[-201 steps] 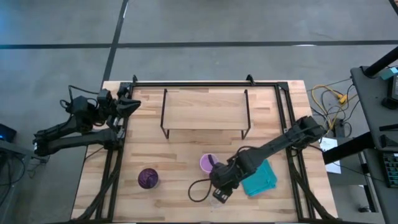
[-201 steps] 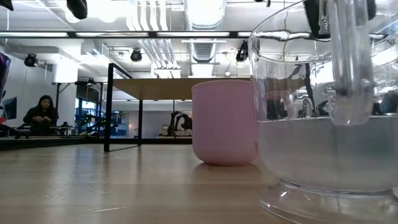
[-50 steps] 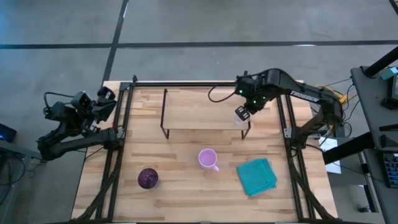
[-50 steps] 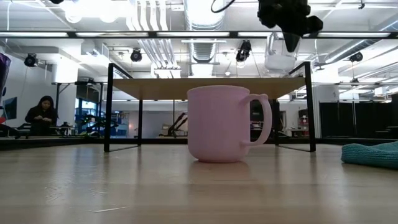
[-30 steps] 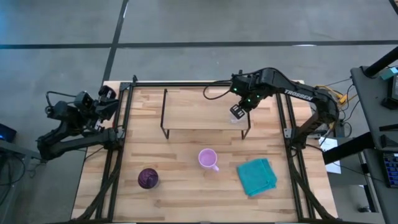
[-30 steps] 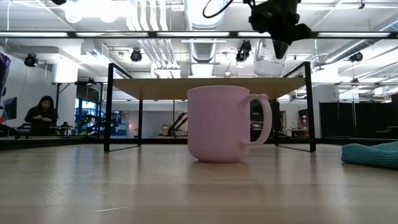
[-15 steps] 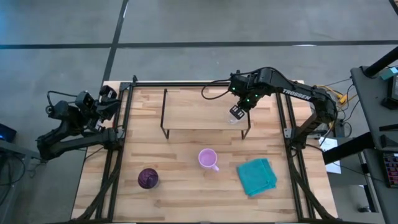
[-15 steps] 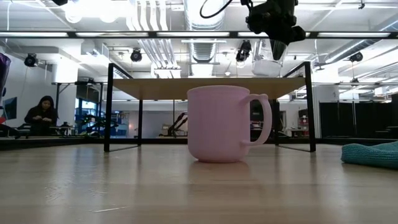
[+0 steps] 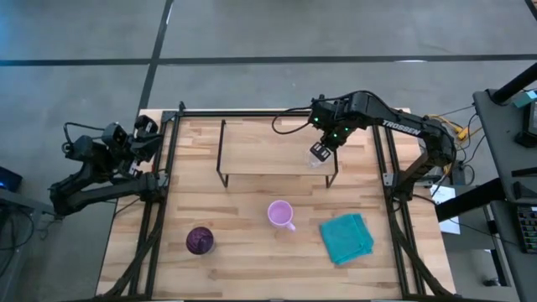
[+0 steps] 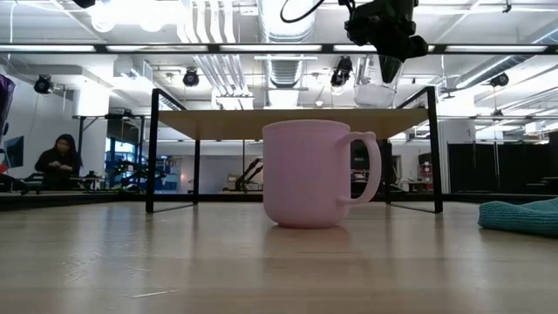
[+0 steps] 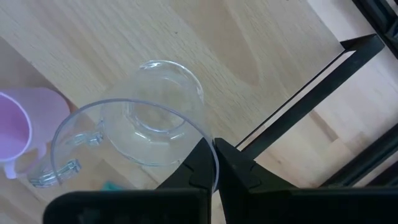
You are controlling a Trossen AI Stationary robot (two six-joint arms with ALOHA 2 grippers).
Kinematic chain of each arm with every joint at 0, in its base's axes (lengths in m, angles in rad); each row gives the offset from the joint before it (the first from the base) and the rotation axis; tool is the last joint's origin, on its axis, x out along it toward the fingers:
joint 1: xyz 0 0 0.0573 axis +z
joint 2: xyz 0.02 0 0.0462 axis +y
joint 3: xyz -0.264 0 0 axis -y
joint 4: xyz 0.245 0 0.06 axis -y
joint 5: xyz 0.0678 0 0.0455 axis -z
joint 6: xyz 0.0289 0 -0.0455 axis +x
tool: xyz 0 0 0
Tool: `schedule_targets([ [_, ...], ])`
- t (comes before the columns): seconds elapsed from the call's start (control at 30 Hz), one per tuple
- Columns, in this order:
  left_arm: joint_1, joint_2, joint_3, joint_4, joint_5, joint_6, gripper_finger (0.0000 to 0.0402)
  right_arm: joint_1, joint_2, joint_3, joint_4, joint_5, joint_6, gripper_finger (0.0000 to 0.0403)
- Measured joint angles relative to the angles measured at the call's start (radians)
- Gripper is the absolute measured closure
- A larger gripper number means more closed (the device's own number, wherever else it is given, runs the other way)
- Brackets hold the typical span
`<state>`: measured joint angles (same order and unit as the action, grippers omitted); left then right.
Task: Stack small to large cups/mugs on shelf
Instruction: Put the transparent mug on the shelf, then put the pink mug on the shelf
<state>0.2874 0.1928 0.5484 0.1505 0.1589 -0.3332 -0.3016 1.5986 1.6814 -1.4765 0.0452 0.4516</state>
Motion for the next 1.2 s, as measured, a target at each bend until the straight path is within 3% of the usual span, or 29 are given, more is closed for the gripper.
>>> schedule_targets([
  [0.43, 0.000, 0.000, 0.000, 0.001, 0.000, 0.000, 0.0372, 0.000, 0.000, 0.000, 0.019, 0.008, -0.018, 0.0392],
  [0.87, 0.000, 0.000, 0.000, -0.002, 0.001, 0.000, 0.0372, -0.011, 0.000, 0.000, 0.032, 0.009, -0.007, 0.0313],
  [1.2, 0.000, 0.000, 0.000, -0.002, 0.001, 0.000, 0.0372, -0.012, 0.000, 0.003, 0.128, 0.011, -0.007, 0.0310],
])
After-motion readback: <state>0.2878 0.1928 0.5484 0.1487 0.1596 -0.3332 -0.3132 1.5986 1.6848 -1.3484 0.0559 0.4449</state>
